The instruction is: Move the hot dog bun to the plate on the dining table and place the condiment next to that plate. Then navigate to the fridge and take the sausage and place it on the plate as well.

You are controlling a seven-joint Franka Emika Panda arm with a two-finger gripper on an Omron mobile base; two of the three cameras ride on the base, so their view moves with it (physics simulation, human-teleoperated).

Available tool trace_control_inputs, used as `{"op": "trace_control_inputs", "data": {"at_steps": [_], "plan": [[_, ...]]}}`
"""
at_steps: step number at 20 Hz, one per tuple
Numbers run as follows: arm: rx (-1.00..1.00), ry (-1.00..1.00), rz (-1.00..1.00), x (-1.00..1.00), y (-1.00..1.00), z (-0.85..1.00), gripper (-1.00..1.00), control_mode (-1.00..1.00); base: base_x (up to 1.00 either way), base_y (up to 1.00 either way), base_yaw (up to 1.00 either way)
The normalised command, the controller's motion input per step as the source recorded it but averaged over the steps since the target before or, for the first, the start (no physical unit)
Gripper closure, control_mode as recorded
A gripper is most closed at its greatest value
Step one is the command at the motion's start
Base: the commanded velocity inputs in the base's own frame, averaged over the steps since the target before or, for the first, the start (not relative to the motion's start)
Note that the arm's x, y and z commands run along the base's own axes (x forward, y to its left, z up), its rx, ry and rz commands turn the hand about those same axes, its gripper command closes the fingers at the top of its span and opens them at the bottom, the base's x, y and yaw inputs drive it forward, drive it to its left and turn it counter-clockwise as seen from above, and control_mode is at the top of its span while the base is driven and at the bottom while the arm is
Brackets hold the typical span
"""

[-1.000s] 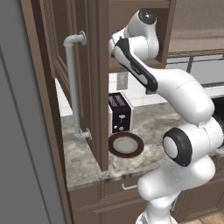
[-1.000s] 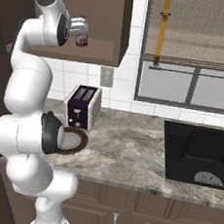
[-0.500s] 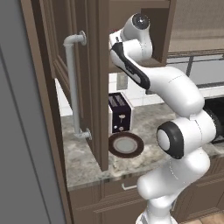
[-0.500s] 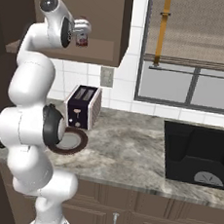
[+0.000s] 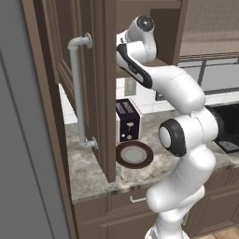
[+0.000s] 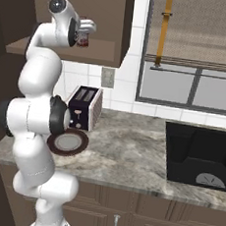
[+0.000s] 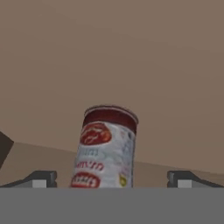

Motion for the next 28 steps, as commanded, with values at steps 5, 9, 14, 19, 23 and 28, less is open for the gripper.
{"op": "trace_control_inputs", "data": {"at_steps": [5, 9, 14, 19, 23, 28], "plan": [[0.0, 0.0, 0.0, 0.3, 0.0, 0.0, -1.0, -1.0, 0.0, 0.0, 0.0], [0.0, 0.0, 0.0, 0.26, 0.0, 0.0, -1.0, -1.0, 0.0, 0.0, 0.0], [0.0, -0.01, 0.0, 0.22, 0.0, -0.03, -1.0, -1.0, 0.0, 0.0, 0.0], [0.0, 0.0, 0.0, 0.08, 0.0, -0.01, 1.0, -1.0, 0.0, 0.0, 0.0], [0.0, 0.0, 0.0, 0.04, 0.0, 0.0, 1.0, -1.0, 0.0, 0.0, 0.0], [0.0, -0.02, 0.0, -0.26, 0.0, -0.1, 1.0, -1.0, 0.0, 0.0, 0.0]]}}
